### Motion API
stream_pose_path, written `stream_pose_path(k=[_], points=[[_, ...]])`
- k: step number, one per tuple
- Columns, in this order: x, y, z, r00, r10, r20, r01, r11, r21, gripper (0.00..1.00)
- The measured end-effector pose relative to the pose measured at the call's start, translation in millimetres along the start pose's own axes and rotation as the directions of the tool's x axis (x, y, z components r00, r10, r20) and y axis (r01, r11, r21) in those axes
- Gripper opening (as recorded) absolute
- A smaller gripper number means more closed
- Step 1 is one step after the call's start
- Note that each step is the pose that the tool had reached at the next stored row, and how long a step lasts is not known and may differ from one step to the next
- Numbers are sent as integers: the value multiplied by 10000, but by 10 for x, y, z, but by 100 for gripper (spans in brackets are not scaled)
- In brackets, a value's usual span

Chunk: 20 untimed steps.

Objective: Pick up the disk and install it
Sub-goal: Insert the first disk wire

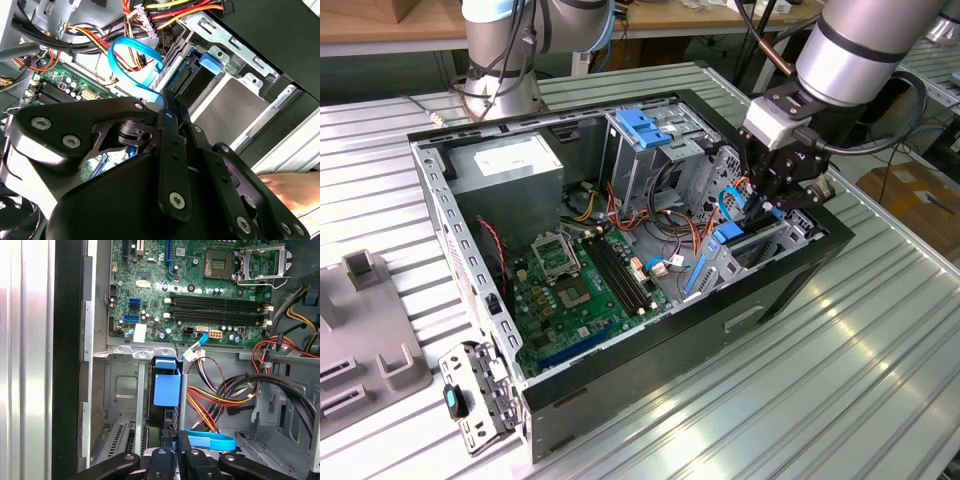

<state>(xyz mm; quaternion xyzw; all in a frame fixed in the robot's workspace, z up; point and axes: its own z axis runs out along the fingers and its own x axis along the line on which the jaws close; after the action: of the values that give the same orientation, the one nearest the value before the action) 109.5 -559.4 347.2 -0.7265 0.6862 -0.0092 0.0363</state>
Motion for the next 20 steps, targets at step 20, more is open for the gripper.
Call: stream_pose_path(k=[20], points=[[2, 4, 55, 10000, 0, 0, 0, 10000, 0, 16]])
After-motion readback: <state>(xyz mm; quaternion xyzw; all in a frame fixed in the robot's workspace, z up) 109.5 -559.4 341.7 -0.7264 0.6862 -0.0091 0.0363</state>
